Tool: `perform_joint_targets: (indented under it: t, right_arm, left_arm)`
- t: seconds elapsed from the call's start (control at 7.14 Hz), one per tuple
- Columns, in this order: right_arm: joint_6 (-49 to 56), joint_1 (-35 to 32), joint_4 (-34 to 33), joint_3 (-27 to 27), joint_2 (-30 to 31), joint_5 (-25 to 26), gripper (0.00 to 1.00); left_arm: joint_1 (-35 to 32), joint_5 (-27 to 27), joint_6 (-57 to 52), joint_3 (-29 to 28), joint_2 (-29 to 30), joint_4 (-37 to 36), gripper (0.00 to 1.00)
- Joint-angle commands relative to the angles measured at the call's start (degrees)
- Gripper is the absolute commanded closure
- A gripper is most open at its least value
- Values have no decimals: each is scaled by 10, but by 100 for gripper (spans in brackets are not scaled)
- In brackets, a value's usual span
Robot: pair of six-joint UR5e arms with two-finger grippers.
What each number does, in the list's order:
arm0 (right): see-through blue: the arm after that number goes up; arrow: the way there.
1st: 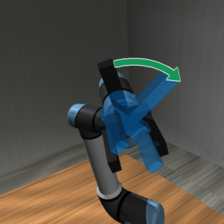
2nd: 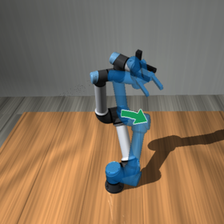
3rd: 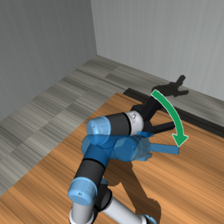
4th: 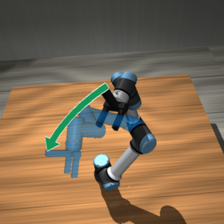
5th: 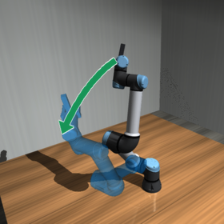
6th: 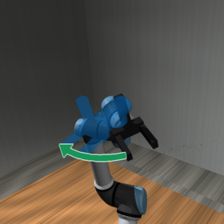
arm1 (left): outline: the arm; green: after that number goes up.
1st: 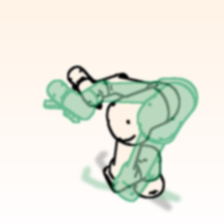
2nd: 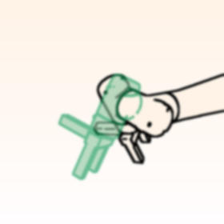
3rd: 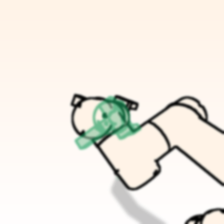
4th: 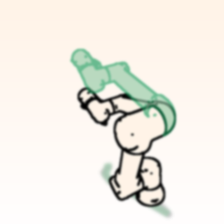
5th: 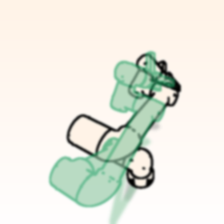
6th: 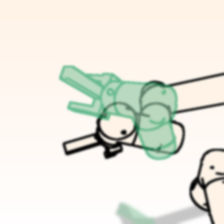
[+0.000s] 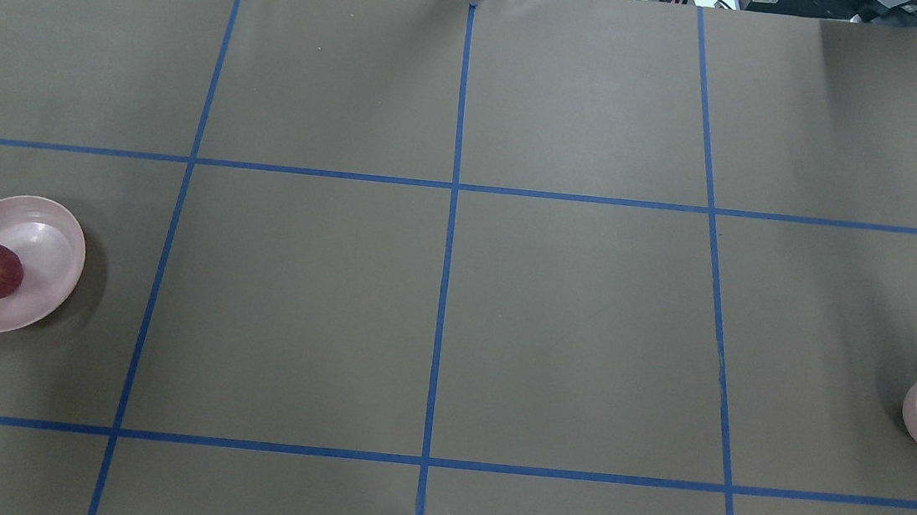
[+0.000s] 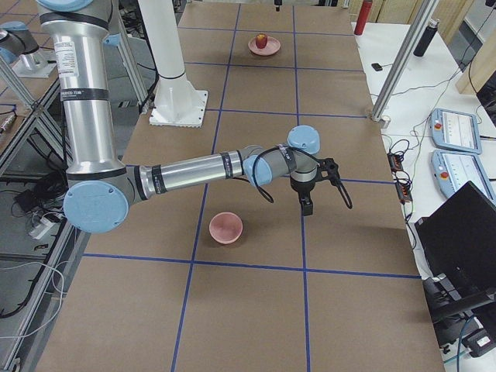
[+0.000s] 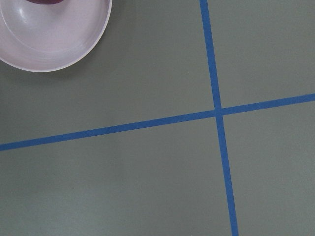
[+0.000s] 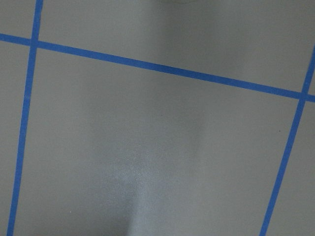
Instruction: Move apple from plate to bowl
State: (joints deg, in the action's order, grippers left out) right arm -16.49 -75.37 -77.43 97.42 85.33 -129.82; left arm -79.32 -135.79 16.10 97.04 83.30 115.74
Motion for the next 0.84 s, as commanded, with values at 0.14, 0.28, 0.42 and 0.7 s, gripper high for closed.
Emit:
perform_joint_targets:
  t: [0.14, 0.28, 0.42, 0.7]
  right_arm:
    - [1, 0, 0, 1, 5, 0, 1]
    - [1, 0, 0, 1, 5, 0, 1]
    - [1, 0, 0, 1, 8, 1, 1]
    - [0, 1, 0, 1, 8, 0, 1]
  left_arm:
    - [0, 9, 2, 3, -2, 0, 2]
    - [0, 9, 2, 5, -2, 0, 2]
    - [0, 9, 2, 7, -2, 0, 2]
    - [0, 8, 2, 7, -3, 0, 2]
